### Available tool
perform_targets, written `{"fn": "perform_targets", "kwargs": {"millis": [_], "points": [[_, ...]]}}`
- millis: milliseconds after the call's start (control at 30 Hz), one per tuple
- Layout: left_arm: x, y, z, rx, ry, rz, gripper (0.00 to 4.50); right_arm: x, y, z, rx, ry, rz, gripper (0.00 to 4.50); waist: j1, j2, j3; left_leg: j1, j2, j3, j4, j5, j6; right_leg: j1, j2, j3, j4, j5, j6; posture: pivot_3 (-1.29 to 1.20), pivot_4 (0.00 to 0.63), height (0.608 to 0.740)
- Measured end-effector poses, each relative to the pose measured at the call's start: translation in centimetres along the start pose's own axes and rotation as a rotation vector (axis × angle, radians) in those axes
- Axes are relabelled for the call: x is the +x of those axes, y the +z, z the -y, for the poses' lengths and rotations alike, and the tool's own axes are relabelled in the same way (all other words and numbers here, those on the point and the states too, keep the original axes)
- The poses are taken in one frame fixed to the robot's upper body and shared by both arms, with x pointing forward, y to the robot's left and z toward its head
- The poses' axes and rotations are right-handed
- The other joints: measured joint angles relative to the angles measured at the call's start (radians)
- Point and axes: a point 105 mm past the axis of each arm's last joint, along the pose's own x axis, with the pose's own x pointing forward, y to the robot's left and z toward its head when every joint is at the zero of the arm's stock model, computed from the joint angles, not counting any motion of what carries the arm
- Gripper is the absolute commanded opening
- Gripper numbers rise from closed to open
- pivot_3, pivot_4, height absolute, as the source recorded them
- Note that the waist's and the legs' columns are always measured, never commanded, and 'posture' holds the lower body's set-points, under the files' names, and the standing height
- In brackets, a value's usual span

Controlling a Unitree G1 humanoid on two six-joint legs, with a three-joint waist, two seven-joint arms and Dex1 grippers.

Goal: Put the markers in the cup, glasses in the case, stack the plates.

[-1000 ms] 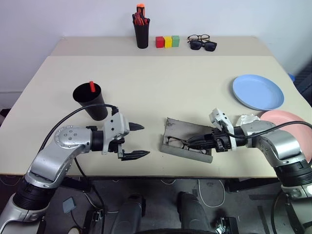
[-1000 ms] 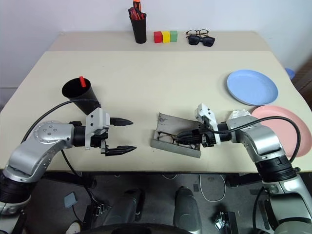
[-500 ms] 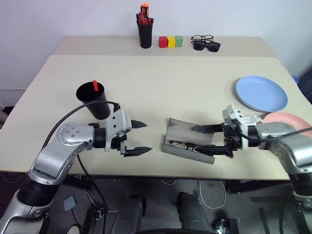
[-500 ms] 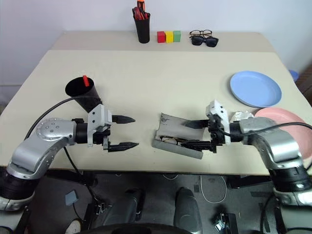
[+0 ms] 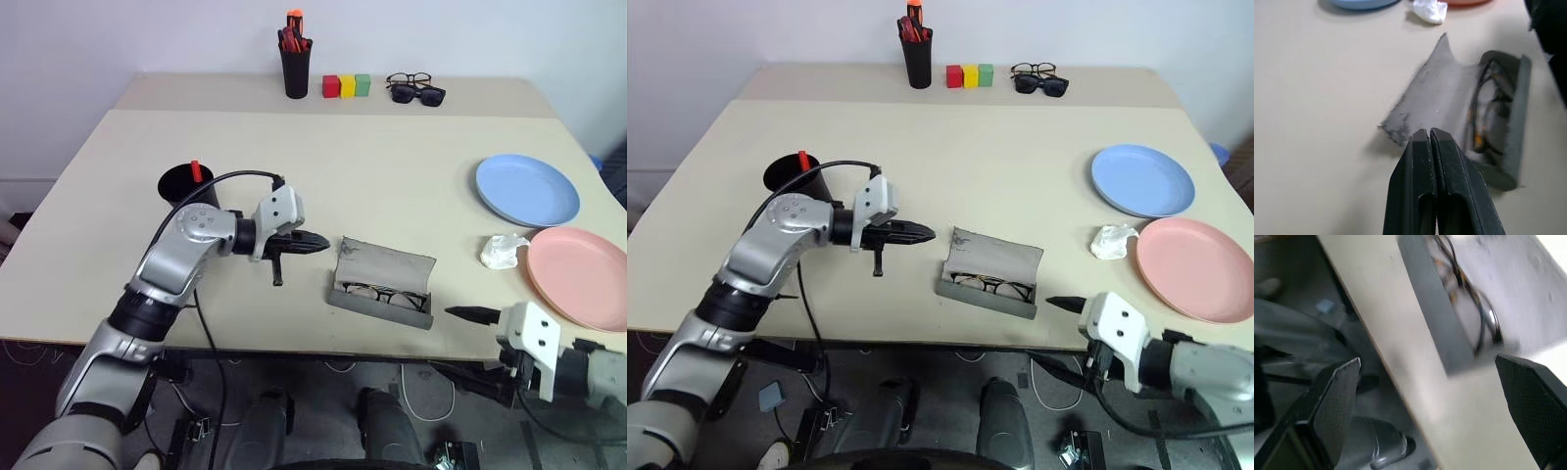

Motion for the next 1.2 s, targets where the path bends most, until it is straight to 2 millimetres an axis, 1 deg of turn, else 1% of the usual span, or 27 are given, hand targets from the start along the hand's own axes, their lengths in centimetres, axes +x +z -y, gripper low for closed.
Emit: {"fn": "perform_targets", "kwargs": {"millis": [167, 233, 333, 400, 467, 567, 667, 833, 933, 1067, 1200], "points": [[2.9, 0.7, -3.3, 0.134, -0.005, -0.079, 0.04, -2.0, -1.4, -0.4, 0.057, -0.129, -0.034, 4.50, 0.004, -0.001, 0.000, -0.001, 0.000, -0.001, 0.000, 0.000, 0.000, 0.000, 0.000, 0.000, -0.001, 0.000, 0.001, 0.00, 0.150, 0.739], [4.2, 1.2, -3.9, 0.187, -0.020, -0.097, 0.04, -2.6, -1.7, -0.6, 0.075, -0.166, -0.039, 4.50, 0.001, -0.001, 0.000, -0.001, 0.000, 0.000, -0.001, 0.000, 0.000, 0.000, 0.000, 0.000, -0.001, 0.000, 0.001, 0.00, 0.150, 0.739], [6.2, 1.6, -3.9, 0.240, -0.057, -0.101, 0.04, -3.3, -2.2, -1.0, 0.103, -0.200, -0.047, 4.50, -0.004, -0.001, 0.001, -0.001, 0.000, 0.001, -0.001, -0.001, 0.001, -0.001, 0.000, 0.000, -0.002, -0.001, 0.002, 0.00, 0.150, 0.739], [7.4, 1.4, -3.6, 0.273, -0.088, -0.127, 0.04, -3.7, -2.3, -1.2, 0.113, -0.225, -0.032, 4.50, -0.002, -0.001, 0.001, -0.001, 0.000, 0.001, -0.002, -0.001, 0.001, -0.001, 0.000, -0.001, -0.001, 0.000, 0.006, 0.00, 0.150, 0.739], [8.4, 0.6, -3.1, 0.290, -0.122, -0.155, 0.04, -4.0, -2.2, -1.5, 0.124, -0.247, -0.001, 4.50, -0.002, -0.001, 0.001, -0.001, 0.000, 0.001, -0.002, -0.001, 0.001, -0.002, 0.000, 0.000, -0.002, 0.000, 0.006, 0.00, 0.150, 0.739], [8.9, -0.4, -2.5, 0.294, -0.151, -0.178, 0.04, -4.3, -2.0, -1.6, 0.106, -0.256, 0.019, 4.50, -0.002, -0.002, 0.001, -0.001, 0.000, 0.001, -0.002, -0.001, 0.001, -0.001, 0.000, 0.000, -0.001, 0.000, 0.006, 0.00, 0.150, 0.739], [8.9, -1.2, -2.5, 0.333, -0.165, -0.220, 0.04, -4.6, -1.8, -1.8, 0.112, -0.273, 0.050, 4.50, 0.000, -0.002, 0.001, -0.002, 0.000, 0.001, -0.002, -0.001, 0.001, -0.001, 0.000, 0.000, -0.001, 0.000, 0.006, 0.00, 0.150, 0.739], [8.7, -1.2, -2.7, 0.412, -0.191, -0.261, 0.04, -4.7, -1.8, -2.0, 0.100, -0.276, 0.052, 4.50, -0.001, -0.002, 0.001, -0.002, 0.000, 0.001, -0.002, -0.001, 0.001, -0.001, 0.000, 0.000, -0.002, 0.000, 0.006, 0.00, 0.150, 0.739], [8.4, -1.0, -2.2, 0.376, -0.258, -0.257, 0.04, -4.8, -1.7, -1.9, 0.097, -0.286, 0.054, 4.50, -0.001, -0.002, 0.001, -0.002, 0.000, 0.001, -0.002, -0.001, 0.001, -0.001, 0.000, -0.001, -0.002, 0.000, 0.006, 0.00, 0.150, 0.739], [7.6, -0.1, -1.5, 0.275, -0.359, -0.204, 0.04, -4.7, -1.7, -1.7, 0.100, -0.299, 0.059, 4.50, -0.002, -0.002, 0.001, -0.002, 0.000, 0.001, -0.002, -0.001, 0.002, -0.001, 0.000, -0.001, -0.002, 0.000, 0.006, 0.00, 0.150, 0.739], [6.9, 0.4, -0.6, 0.240, -0.479, -0.195, 0.04, -4.5, -1.6, -1.4, 0.104, -0.308, 0.068, 4.50, -0.001, -0.002, 0.001, -0.002, 0.000, 0.001, -0.002, -0.001, 0.002, -0.001, 0.000, -0.001, -0.001, 0.000, 0.006, 0.00, 0.150, 0.739]]}}
